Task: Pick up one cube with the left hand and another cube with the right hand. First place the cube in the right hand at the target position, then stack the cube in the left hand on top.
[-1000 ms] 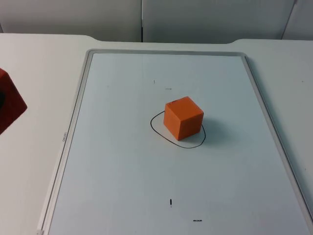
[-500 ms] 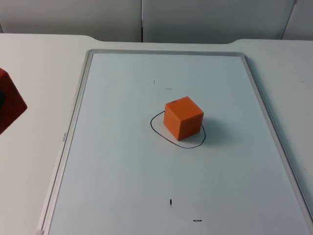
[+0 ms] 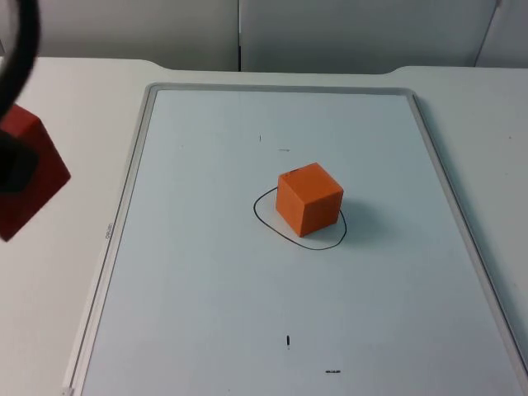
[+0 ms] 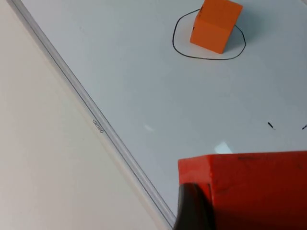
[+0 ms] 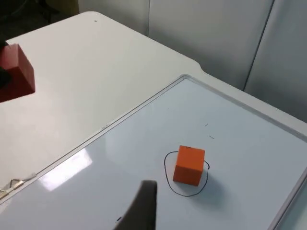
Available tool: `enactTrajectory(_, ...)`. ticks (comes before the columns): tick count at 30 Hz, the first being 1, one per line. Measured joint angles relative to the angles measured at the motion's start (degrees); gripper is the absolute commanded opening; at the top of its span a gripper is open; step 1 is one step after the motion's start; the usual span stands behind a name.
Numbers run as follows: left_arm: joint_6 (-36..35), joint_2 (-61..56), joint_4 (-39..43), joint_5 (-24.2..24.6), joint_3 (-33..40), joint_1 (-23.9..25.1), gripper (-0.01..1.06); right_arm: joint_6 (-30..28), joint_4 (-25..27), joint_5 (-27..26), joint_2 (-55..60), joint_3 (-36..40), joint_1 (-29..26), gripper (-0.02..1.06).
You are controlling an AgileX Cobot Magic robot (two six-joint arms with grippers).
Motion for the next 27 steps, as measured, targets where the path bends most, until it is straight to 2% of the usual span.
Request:
enactTrajectory(4,7.5,4.8,-8.3,-5.6,0.0,0.0,0.18,0.1,-1.1,-1.8,-5.0,4.5,0.0,0.87)
enactTrajectory(5,7.5,4.8,-8.3,-5.6,0.0,0.0,0.18,0.1,-1.1,-1.8,-5.0,4.5,0.0,0.87)
enactTrajectory(9,16.0,13.4,-16.0,-7.5,-4.6,0.0,0.18,0.1,-2.3,-3.7,-5.8,6.1,0.0,0.87)
enactTrajectory(20,23.1,31.2,-19.9,-8.3,-18.7,-0.5,0.18,0.1,-2.0,-8.2,-5.8,6.2,0.0,0.87)
enactTrajectory(27,26.7,45.5,-20.2,-8.6,-28.9,-5.2,0.18,0.1,-2.0,-11.2,-5.8,6.2,0.0,0.87)
